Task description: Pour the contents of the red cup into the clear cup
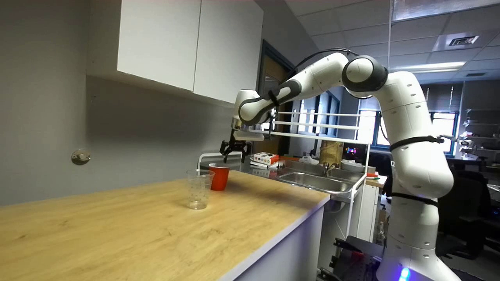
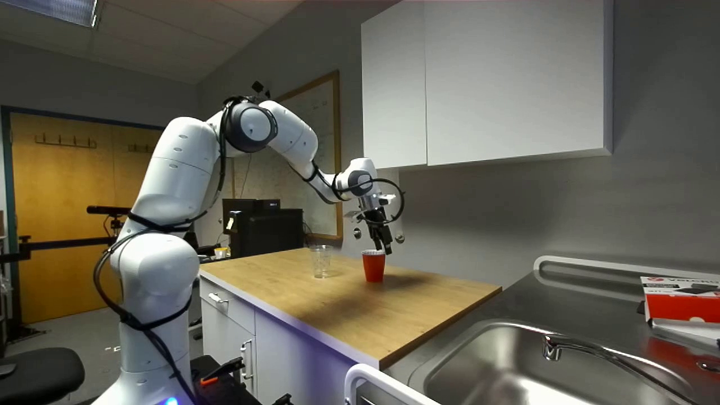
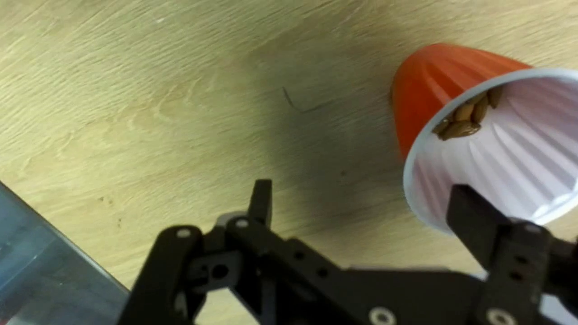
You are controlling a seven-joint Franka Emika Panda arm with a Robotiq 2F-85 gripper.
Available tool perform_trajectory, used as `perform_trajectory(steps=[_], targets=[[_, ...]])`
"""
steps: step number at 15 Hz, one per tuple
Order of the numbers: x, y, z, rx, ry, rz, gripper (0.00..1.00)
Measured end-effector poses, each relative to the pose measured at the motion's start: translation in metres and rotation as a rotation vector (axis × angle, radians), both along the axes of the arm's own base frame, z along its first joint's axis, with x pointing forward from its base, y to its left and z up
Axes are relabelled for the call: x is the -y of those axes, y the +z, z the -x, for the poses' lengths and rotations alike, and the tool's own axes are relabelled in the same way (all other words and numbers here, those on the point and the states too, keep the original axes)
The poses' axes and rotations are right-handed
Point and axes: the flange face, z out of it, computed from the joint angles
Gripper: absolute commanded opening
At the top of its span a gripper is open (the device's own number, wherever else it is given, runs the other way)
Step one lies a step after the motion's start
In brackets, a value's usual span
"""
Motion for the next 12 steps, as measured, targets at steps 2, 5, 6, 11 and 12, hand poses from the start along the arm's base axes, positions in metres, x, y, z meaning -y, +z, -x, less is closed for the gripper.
perform_trajectory(steps=[2,5,6,11,12], targets=[[-0.001,-0.013,-0.001,-0.019,-0.011,-0.024,0.75],[-0.005,-0.028,-0.002,-0.043,-0.014,-0.040,0.59],[-0.006,-0.032,-0.003,-0.048,-0.013,-0.040,0.52],[-0.009,-0.041,-0.004,-0.059,-0.009,-0.039,0.13],[-0.009,-0.041,-0.004,-0.058,-0.009,-0.039,0.08]])
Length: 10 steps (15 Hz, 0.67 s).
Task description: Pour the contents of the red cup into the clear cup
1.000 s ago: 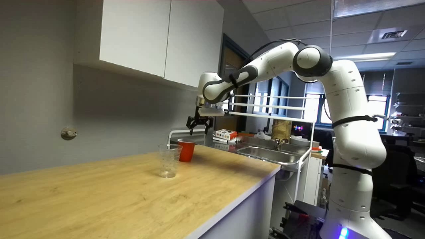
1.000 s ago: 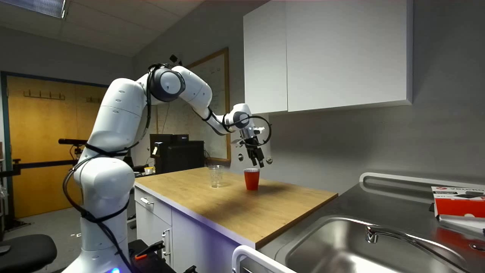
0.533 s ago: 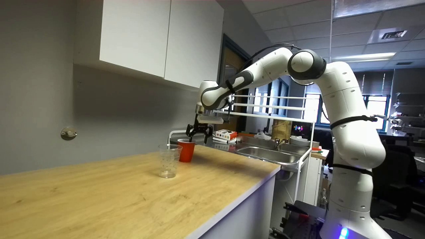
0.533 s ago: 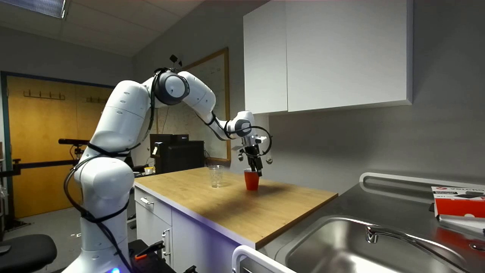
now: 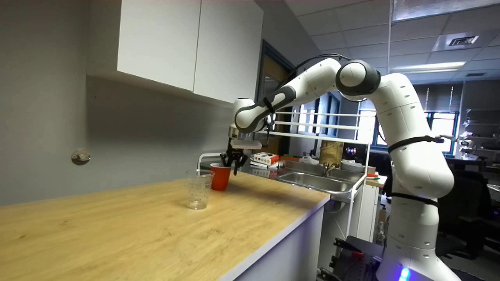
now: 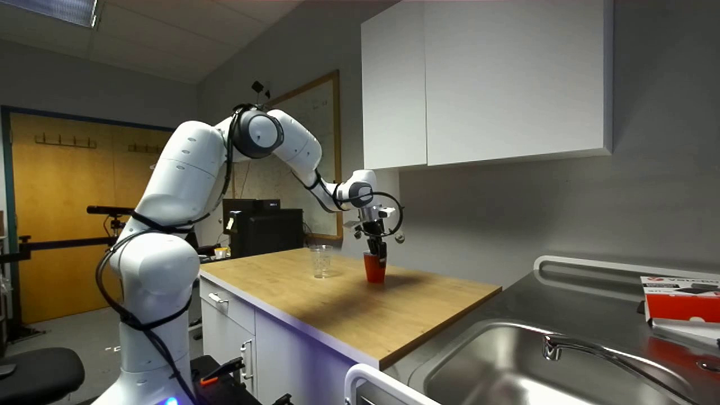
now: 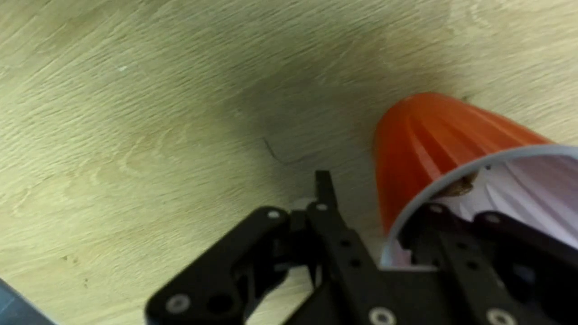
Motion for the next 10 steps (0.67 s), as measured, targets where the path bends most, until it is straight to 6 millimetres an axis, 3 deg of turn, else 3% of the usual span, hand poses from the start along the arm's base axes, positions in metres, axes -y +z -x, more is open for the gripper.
perform_trajectory(steps=[3,10], targets=[[-0.0003,0.0016,-0.0014,0.016,0.000,-0.003,0.03],[-0.0009,0.0045,-0.0039,0.043,-0.029,-0.051,0.07]])
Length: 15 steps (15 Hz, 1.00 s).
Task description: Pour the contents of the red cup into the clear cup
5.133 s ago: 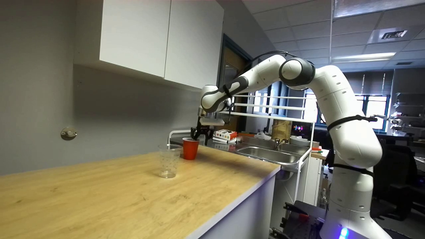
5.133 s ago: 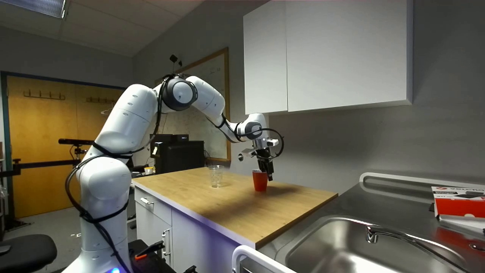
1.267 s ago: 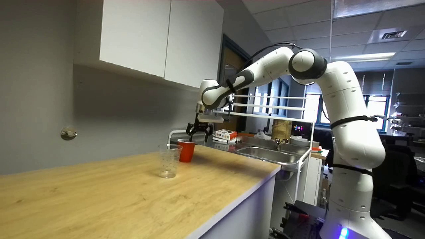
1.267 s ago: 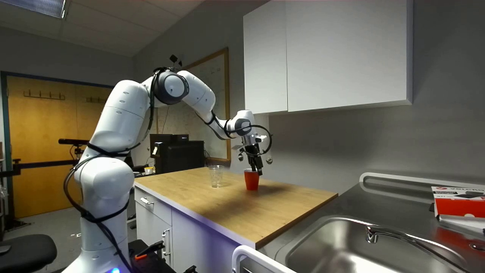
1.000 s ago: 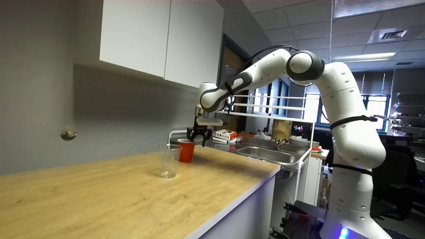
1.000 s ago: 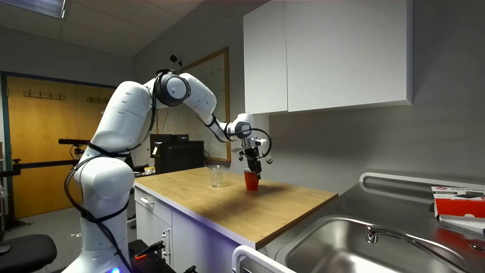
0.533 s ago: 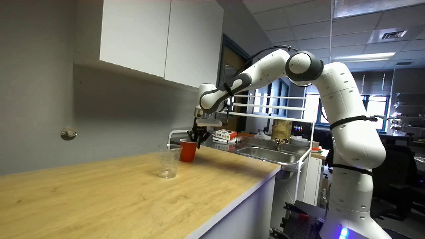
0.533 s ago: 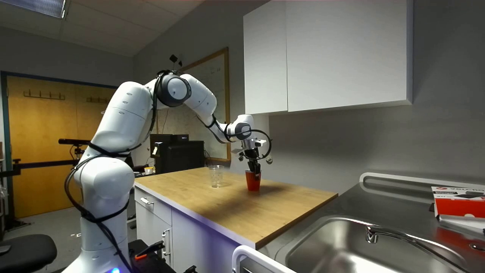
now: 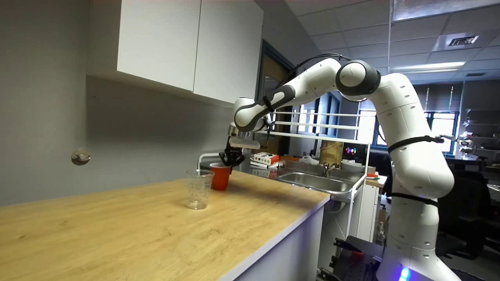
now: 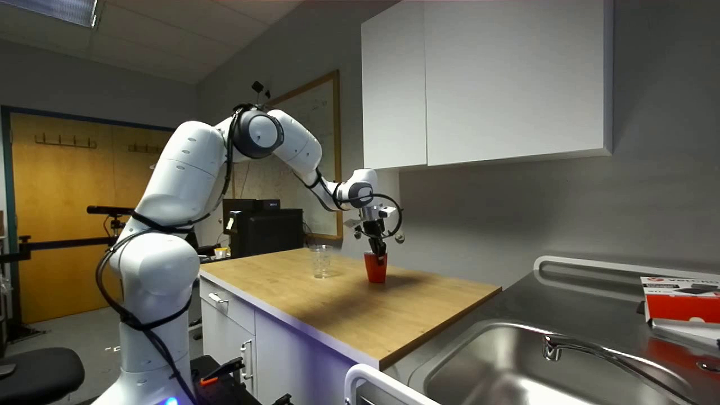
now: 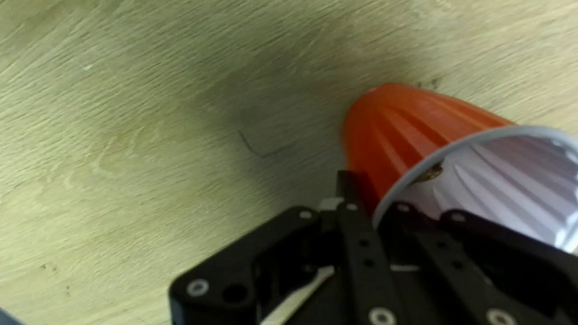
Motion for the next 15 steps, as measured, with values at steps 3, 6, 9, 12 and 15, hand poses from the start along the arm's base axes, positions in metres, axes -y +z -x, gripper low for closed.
perform_trajectory(steps=[3,6,9,12,15], targets=[[-0.002,0.000,0.000,0.000,-0.004,-0.004,0.05],[-0.011,0.000,0.000,0.001,0.010,-0.003,0.06],[-0.026,0.001,0.001,0.002,0.026,-0.002,0.06],[-0.046,0.007,0.002,0.010,0.059,0.004,0.06],[-0.075,0.024,0.007,0.034,0.113,0.020,0.06]])
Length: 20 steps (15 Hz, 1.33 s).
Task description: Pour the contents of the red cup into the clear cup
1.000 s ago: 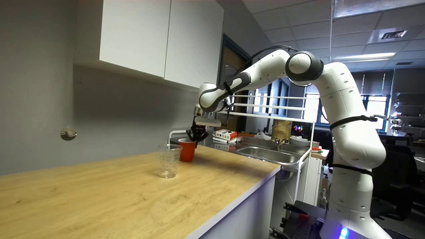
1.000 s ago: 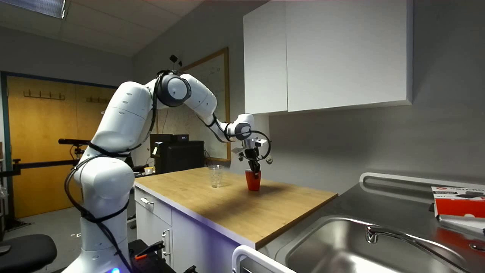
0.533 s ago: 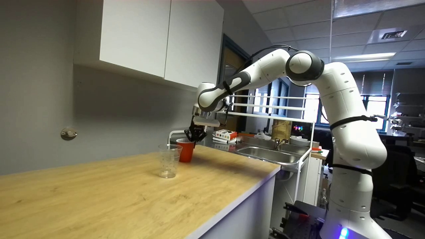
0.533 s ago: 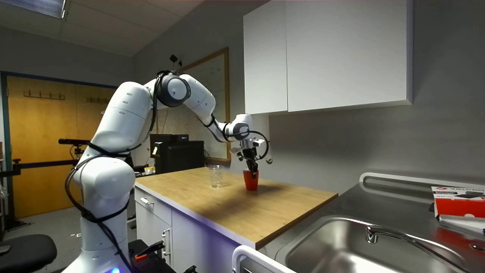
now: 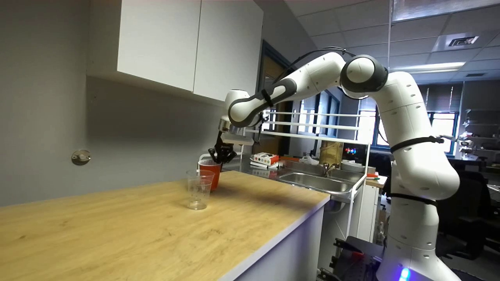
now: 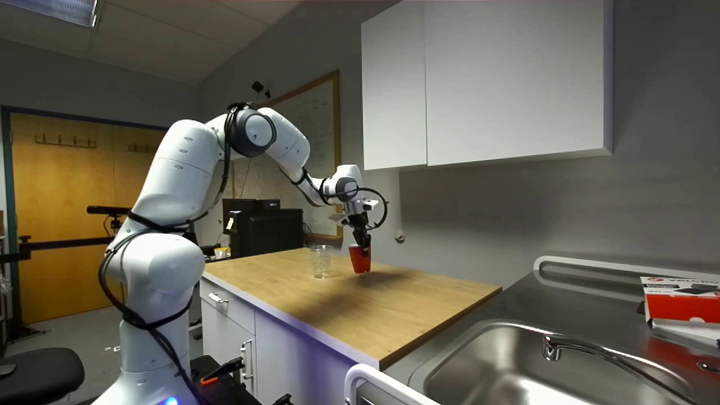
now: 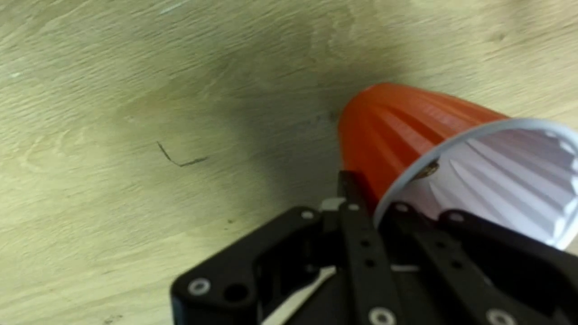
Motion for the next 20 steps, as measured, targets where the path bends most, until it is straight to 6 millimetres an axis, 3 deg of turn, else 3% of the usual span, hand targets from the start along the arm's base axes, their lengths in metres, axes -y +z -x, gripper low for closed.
perform_trajectory(steps=[4,8,14,20], targets=[[-0.036,0.027,0.010,0.034,0.064,0.044,0.05],[-0.058,0.043,0.021,0.051,0.104,0.147,0.05],[-0.089,0.035,0.038,0.034,0.160,0.312,0.05],[-0.141,0.037,0.062,0.051,0.249,0.438,0.05]])
